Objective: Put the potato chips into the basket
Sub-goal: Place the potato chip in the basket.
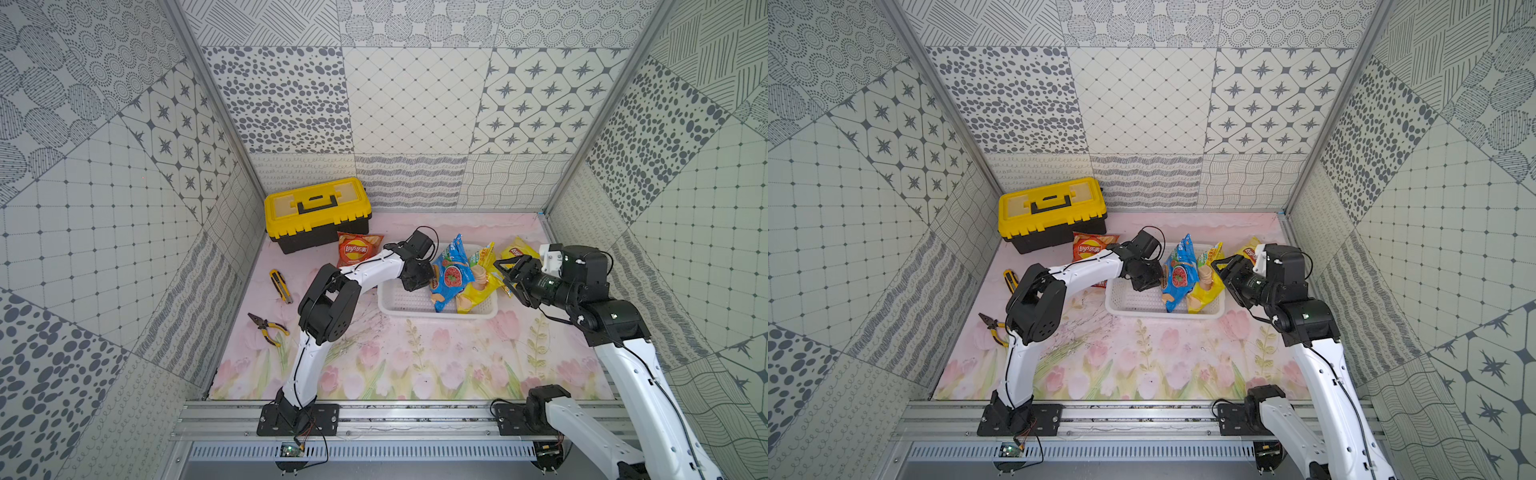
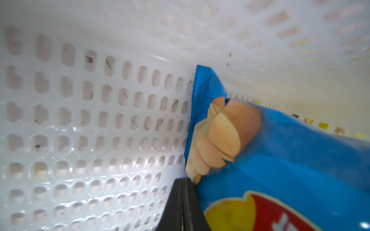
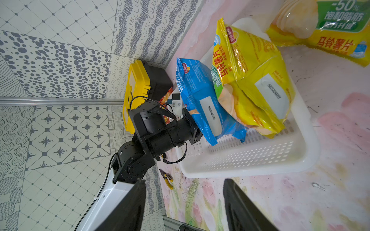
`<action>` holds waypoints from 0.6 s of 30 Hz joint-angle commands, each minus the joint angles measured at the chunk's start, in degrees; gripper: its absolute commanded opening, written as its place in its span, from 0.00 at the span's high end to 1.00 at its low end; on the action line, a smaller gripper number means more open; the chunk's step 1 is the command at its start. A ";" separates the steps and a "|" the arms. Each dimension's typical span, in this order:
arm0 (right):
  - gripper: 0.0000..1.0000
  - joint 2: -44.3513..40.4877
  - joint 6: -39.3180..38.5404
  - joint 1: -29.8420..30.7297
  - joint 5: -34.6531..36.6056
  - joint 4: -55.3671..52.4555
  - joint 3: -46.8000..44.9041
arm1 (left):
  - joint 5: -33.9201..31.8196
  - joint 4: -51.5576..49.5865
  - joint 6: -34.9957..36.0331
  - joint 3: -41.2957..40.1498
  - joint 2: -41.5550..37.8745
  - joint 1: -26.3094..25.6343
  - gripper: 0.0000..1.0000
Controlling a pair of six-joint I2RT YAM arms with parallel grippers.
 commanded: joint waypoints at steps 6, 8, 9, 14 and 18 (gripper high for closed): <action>0.34 2.11 -2.64 -3.45 -0.57 2.23 4.77 | -3.09 -3.85 1.04 -0.75 -3.50 0.57 0.92; 0.34 2.96 -2.70 -4.96 -0.55 2.23 5.60 | -3.65 -4.28 0.68 -1.00 -4.39 0.67 0.92; 0.34 3.49 -2.80 -5.88 -0.59 2.27 5.92 | -3.74 -4.47 0.50 -1.12 -4.80 0.71 0.92; 0.34 6.49 -4.33 -9.16 0.02 2.23 8.35 | -4.87 -5.83 0.64 -1.32 -6.90 0.80 0.91; 0.34 7.12 -3.76 -10.74 6.53 2.34 8.28 | -5.31 -7.26 0.54 -1.87 -9.43 1.47 0.92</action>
